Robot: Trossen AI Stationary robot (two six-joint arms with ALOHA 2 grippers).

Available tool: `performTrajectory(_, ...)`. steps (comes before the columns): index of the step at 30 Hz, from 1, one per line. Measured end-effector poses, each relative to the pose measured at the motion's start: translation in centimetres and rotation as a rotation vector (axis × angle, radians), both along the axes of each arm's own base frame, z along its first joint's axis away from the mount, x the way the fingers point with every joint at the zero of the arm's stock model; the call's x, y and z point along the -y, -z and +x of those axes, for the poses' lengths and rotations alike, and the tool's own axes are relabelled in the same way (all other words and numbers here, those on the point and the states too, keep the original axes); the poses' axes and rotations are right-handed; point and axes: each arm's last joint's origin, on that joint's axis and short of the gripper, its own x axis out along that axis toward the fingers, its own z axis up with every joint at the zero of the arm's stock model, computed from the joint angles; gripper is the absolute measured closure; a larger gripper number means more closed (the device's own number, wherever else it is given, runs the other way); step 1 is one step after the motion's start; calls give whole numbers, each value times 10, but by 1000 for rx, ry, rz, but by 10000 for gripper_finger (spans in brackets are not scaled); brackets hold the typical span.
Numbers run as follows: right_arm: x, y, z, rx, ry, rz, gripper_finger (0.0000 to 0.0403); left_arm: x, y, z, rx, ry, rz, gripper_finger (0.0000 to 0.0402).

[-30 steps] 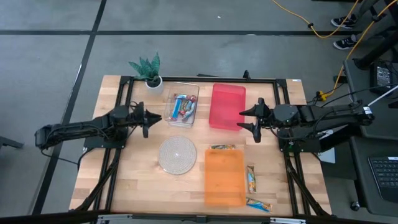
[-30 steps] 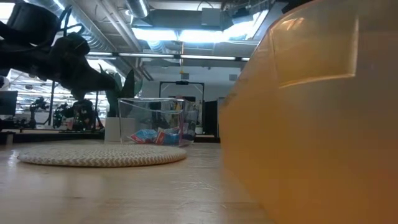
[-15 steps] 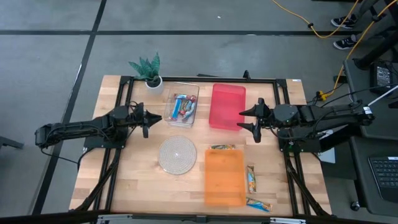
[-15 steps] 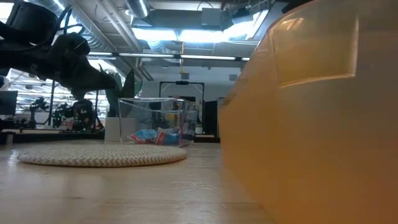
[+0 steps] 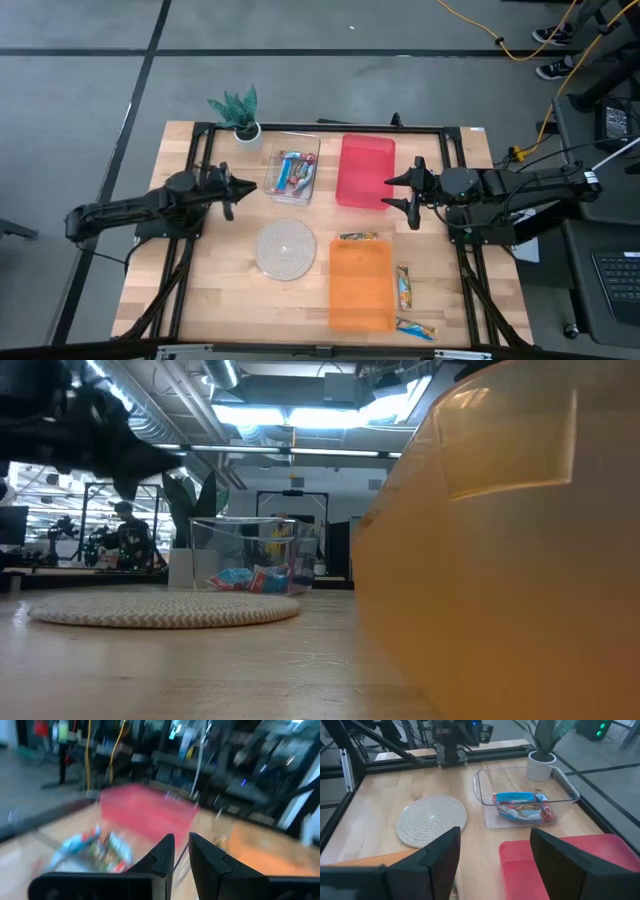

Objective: Pick and place Granola Bars by type
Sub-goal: Put the blue granola bar into the red bin

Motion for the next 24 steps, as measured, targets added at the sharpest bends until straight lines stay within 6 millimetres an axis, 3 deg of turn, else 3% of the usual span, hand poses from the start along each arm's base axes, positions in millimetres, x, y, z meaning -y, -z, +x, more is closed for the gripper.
performTrajectory(7,0,0,1,5,8,20,162,11,-19,-5,208,94,49,354)
performTrajectory(12,0,1,3,7,17,16,162,19,-19,-4,209,182,42,350)
performTrajectory(24,0,2,5,15,40,72,162,20,-14,-2,144,191,83,351)
